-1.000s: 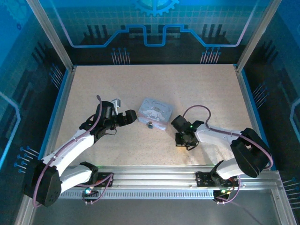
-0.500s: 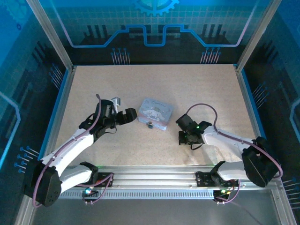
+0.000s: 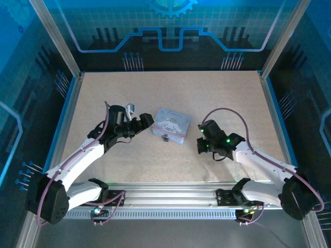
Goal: Unlock the padlock with the key
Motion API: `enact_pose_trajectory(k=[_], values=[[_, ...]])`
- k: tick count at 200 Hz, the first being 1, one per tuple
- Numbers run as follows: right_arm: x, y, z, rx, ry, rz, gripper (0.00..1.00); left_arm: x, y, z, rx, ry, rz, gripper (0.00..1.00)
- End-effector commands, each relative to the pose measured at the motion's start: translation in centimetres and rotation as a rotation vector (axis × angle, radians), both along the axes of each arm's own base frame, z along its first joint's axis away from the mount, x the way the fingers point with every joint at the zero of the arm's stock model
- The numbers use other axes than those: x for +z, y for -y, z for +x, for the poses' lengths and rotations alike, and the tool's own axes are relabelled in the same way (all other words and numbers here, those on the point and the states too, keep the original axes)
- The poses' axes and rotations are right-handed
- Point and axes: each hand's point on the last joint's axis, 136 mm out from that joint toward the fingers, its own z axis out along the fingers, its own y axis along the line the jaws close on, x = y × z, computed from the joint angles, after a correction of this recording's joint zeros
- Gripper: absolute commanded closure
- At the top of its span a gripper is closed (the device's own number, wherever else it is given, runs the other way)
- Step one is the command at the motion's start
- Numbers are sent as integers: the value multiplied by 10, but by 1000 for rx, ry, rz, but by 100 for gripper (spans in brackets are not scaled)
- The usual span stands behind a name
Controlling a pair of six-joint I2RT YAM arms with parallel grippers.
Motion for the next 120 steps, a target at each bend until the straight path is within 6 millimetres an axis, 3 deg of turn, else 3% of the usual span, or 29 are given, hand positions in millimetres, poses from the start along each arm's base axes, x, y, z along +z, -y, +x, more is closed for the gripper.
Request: enact_pose_trajectory(k=[1, 56, 120], values=[[43, -26, 17, 101, 141, 125, 100, 18, 20, 4, 2, -65, -203, 10], [102, -76, 22, 264, 276, 364, 100, 48, 45, 10, 25, -67, -426, 11], [133, -116, 26, 385, 363, 434, 100, 53, 61, 12, 128, -224, -649, 11]])
